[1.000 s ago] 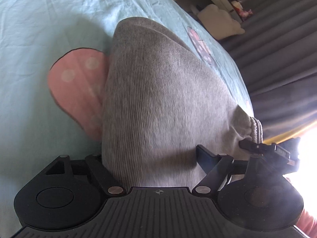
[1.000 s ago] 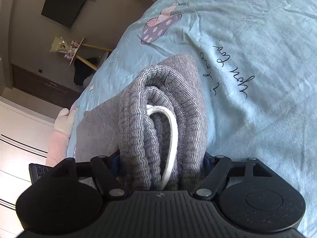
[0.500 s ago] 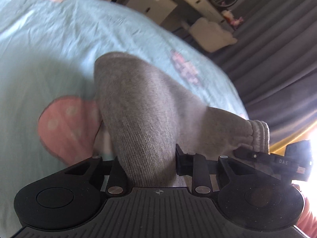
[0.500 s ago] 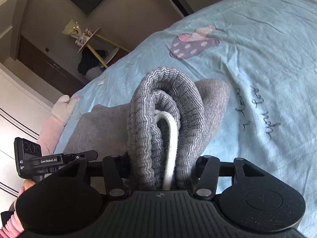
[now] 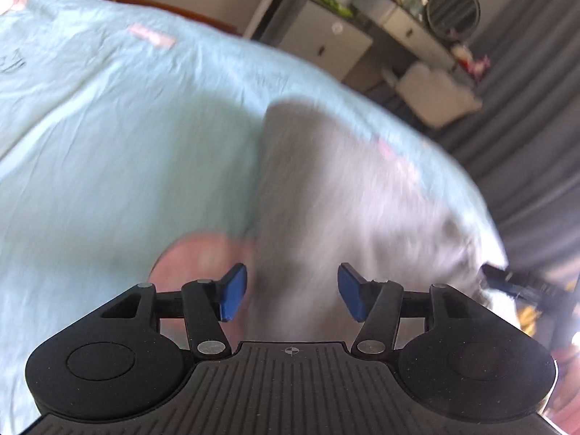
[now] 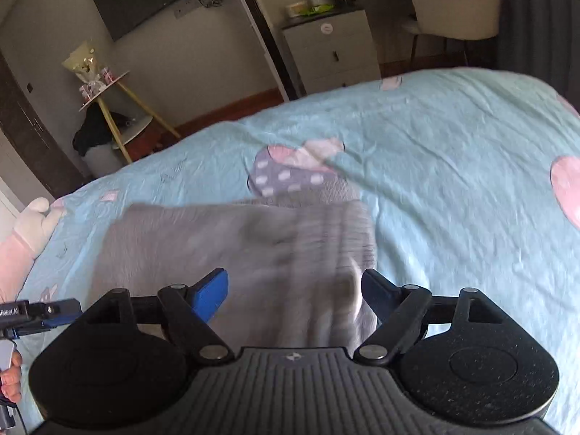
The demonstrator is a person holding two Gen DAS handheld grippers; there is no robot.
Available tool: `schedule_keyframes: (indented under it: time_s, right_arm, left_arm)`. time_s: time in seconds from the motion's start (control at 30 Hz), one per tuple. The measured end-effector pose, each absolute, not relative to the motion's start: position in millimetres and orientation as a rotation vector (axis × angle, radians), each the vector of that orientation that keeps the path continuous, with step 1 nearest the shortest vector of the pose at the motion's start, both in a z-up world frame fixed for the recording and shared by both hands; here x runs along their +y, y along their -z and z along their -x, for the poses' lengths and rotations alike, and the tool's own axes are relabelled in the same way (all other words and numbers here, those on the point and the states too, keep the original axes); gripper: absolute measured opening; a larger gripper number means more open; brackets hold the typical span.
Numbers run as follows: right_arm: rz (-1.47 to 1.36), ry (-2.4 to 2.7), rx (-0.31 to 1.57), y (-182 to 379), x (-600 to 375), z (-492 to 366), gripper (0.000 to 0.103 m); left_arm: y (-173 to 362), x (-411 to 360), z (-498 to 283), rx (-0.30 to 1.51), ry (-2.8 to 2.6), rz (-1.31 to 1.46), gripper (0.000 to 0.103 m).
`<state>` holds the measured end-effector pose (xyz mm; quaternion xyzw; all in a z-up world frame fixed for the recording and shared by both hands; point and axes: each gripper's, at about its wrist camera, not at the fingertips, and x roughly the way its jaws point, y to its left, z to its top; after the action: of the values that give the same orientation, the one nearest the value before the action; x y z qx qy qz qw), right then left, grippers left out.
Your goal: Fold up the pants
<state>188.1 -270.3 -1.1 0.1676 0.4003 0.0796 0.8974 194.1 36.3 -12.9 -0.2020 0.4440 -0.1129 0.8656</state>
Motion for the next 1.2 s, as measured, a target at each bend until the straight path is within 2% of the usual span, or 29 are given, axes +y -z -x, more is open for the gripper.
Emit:
schedule_keyframes:
  time_s: [0.1,0.23,0.33,0.63,0.87,1.03,1.1,1.2]
  right_arm:
    - [-0.349,-0.165,0.837,15,-266,-166,0.083]
    - [-0.214,-0.106,0.858,32,-253,-152,0.086]
    - [-0.183,-0.092,0.846,33,-253,-151,0.09]
    - [-0.121,-0.088,0.813,12,-233,-116,0.09]
    - [-0.096,0.01,0.887,35,-229,-104,0.091]
    - [-0.021,0.008,0.984,40,-214,-83,0.093]
    - [0.01,-0.023,1.026,41,-204,-72,0.098]
    - [0.032,-0.054,1.062,34,-187,-55,0.099]
  left_arm:
    - [27,33,-171,0.939,0.208,0.349,0.066]
    - [37,23,-157,0.92,0.154,0.276,0.076]
    - [39,21,-156,0.915,0.127,0.254,0.077]
    - [18,13,-122,0.864,0.094,0.225,0.076]
    - [32,-6,-113,0.916,0.045,0.154,0.085]
    - [42,-25,-92,0.943,0.042,0.022,0.085]
    - [40,-36,-83,0.944,0.073,-0.011,0.088]
    - [36,-47,-67,0.929,0.132,-0.012,0.095]
